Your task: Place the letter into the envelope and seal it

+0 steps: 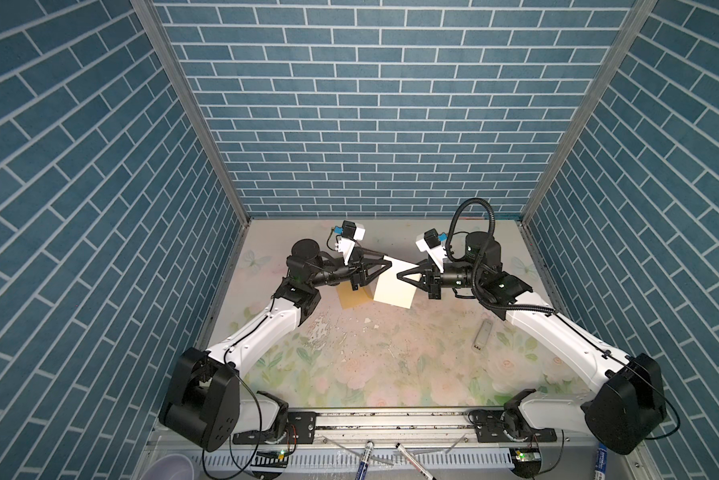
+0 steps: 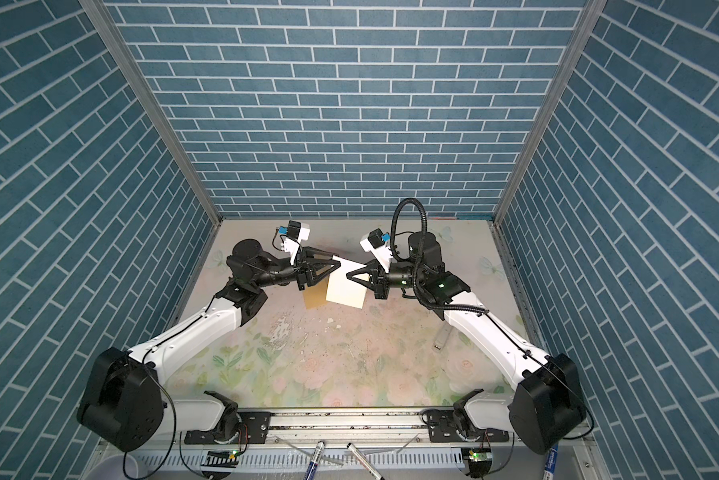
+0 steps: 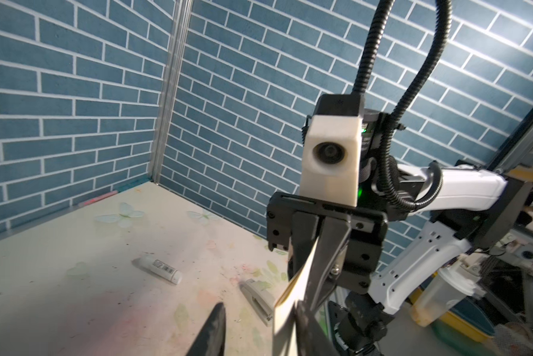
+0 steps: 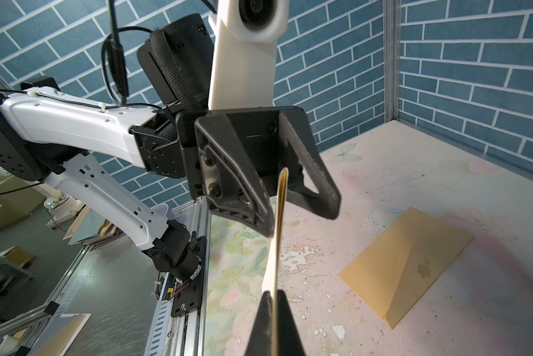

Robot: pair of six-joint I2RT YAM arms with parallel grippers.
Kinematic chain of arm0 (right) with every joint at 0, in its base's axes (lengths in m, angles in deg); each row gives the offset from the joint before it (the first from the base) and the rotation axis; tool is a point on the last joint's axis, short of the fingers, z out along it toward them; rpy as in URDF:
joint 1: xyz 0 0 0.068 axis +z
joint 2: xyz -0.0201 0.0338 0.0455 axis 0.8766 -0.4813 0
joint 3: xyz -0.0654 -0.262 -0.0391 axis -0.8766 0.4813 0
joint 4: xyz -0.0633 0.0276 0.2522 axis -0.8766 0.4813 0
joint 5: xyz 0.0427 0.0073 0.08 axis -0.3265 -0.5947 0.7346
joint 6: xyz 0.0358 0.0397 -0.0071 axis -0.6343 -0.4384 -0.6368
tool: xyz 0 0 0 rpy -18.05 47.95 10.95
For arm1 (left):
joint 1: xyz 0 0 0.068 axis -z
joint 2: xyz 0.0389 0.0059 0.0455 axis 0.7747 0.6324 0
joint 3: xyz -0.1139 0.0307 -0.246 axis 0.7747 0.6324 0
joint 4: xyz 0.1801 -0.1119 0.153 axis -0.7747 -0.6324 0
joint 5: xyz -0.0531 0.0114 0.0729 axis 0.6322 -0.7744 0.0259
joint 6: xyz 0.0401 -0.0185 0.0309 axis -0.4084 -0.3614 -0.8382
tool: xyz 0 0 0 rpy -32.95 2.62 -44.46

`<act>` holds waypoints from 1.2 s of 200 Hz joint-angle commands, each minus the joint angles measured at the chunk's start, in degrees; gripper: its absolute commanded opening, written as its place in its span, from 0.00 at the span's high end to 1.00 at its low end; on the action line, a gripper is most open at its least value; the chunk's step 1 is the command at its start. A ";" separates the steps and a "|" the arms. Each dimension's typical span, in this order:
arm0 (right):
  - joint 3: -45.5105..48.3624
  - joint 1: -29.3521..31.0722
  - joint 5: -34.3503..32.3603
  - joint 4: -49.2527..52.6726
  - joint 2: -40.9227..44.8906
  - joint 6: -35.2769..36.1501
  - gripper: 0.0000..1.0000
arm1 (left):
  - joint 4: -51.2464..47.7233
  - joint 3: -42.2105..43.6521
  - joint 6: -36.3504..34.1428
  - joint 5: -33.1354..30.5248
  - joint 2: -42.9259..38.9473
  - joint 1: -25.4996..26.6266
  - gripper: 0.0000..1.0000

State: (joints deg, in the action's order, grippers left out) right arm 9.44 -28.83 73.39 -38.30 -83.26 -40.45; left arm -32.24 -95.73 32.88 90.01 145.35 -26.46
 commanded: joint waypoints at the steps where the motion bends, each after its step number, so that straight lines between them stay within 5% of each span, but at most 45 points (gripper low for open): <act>1: -3.84 -0.06 -0.11 -0.51 -0.93 2.61 1.00 | 2.28 -1.38 0.21 1.50 0.03 0.41 0.77; 59: -3.73 -0.06 -3.92 -1.22 -0.80 1.38 1.00 | 7.51 0.13 3.32 -1.05 -0.19 0.83 1.00; 91: -2.28 -0.30 -5.48 -3.43 -0.28 -1.27 0.75 | 16.05 2.08 8.52 -4.41 -0.33 0.84 1.00; 114: 0.46 -1.17 -5.41 -9.79 0.29 -5.55 0.71 | 19.74 2.71 10.12 -6.26 -0.63 0.84 1.00; 150: 3.19 -2.17 -4.52 -16.86 0.91 -10.22 0.80 | 19.09 2.83 9.84 -7.74 -1.38 0.86 1.00; 181: 3.53 -2.17 -4.93 -18.09 0.74 -11.38 1.00 | 19.03 3.40 9.90 -9.52 -1.21 0.82 1.00; 209: 4.33 -2.43 -7.10 -19.63 1.00 -12.22 1.00 | 17.56 4.21 9.39 -12.22 -1.38 0.82 1.00; 240: 3.74 -3.33 -9.32 -16.09 0.99 -12.15 1.00 | 3.81 3.19 4.55 -19.91 -3.39 0.83 0.80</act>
State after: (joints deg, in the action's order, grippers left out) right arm 12.35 -31.08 66.88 -54.23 -83.66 -51.53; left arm -18.18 -92.17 41.51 76.72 144.54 -25.69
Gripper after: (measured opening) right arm 0.045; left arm 0.132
